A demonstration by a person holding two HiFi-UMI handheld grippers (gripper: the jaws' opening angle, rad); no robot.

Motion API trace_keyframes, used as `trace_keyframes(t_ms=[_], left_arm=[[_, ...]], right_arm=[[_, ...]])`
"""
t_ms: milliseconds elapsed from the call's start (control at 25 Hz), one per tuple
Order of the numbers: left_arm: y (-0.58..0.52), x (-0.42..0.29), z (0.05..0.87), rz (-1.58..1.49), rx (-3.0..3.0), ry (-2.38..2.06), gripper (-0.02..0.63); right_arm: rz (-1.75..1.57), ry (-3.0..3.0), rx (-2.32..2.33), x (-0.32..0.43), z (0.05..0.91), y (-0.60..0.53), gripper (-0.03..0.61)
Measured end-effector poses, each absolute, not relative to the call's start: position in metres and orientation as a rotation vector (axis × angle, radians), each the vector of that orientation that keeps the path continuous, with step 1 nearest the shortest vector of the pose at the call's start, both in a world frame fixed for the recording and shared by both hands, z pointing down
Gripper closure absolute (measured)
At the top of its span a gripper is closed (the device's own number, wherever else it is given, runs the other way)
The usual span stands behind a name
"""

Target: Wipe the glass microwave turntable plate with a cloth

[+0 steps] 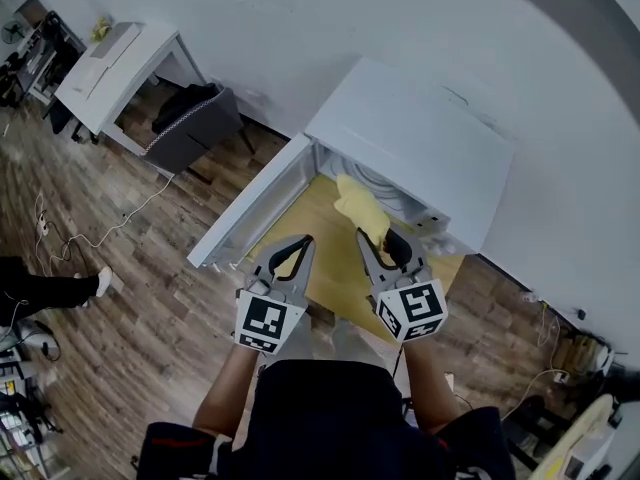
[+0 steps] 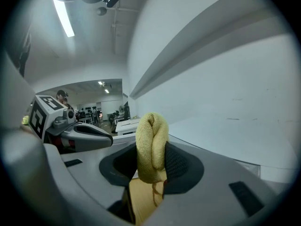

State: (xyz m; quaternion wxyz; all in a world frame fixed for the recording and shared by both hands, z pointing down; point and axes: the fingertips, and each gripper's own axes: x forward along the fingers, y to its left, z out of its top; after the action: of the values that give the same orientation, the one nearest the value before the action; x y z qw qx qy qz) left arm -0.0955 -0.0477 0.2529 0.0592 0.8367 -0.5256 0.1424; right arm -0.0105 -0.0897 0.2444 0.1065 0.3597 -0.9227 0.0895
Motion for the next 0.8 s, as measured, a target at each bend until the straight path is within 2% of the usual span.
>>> trace_keyframes(t_ms=[800], left_arm=[[-0.082, -0.092, 0.333, 0.476, 2.576, -1.400, 0.598]], right_arm=[[0.342, -2.551, 1.166, 0.003, 0.323, -0.104, 0.440]])
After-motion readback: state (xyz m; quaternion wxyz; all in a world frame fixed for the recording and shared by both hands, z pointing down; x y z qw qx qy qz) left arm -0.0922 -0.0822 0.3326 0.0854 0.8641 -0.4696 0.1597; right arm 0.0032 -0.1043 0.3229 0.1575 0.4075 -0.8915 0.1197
